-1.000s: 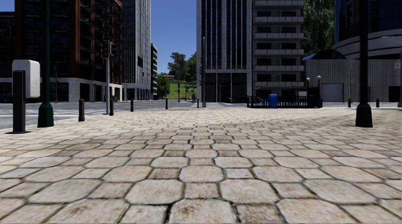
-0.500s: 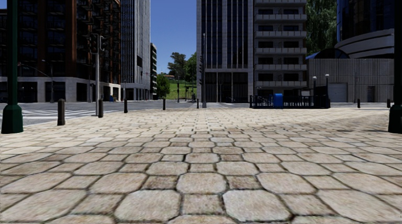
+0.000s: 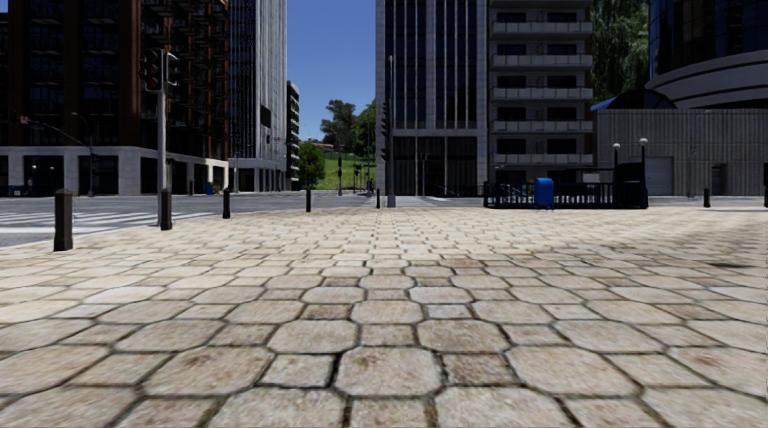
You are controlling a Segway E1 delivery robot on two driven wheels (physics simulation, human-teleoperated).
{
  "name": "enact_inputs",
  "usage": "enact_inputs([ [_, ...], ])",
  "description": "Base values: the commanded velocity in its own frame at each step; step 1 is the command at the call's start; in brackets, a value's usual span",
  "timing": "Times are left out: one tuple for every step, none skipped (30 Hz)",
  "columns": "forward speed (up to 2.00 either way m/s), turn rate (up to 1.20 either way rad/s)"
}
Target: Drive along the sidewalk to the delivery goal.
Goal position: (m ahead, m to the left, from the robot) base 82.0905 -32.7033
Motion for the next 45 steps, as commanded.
enact_inputs([
  [2.0,0.0],
  [2.0,0.0],
  [2.0,0.0],
  [2.0,0.0],
  [2.0,0.0],
  [2.0,0.0],
  [2.0,0.0],
  [2.0,0.0],
  [2.0,0.0],
  [2.0,0.0],
  [2.0,0.0],
  [2.0,0.0],
  [2.0,0.0],
  [2.0,0.0],
  [2.0,0.0],
  [2.0,0.0],
  [2.0,0.0],
  [2.0,0.0],
  [2.0,0.0],
  [2.0,0.0],
  [2.0,0.0],
  [2.0,0.0],
  [2.0,0.0],
  [2.0,0.0],
  [2.0,0.0],
  [2.0,0.0],
  [2.0,0.0],
  [2.0,0.0],
  [2.0,0.0],
  [2.0,0.0],
  [2.0,0.0],
  [2.0,0.0],
  [2.0,0.0],
  [2.0,0.0],
  [2.0,0.0],
  [1.95,0.0],
  [1.82,0.0],
  [1.82,0.0],
  [1.83,0.0],
  [1.88,0.0],
  [1.89,0.0],
  [1.87,0.0],
  [1.87,0.0],
  [1.88,0.0],
  [2.0,0.0],
])
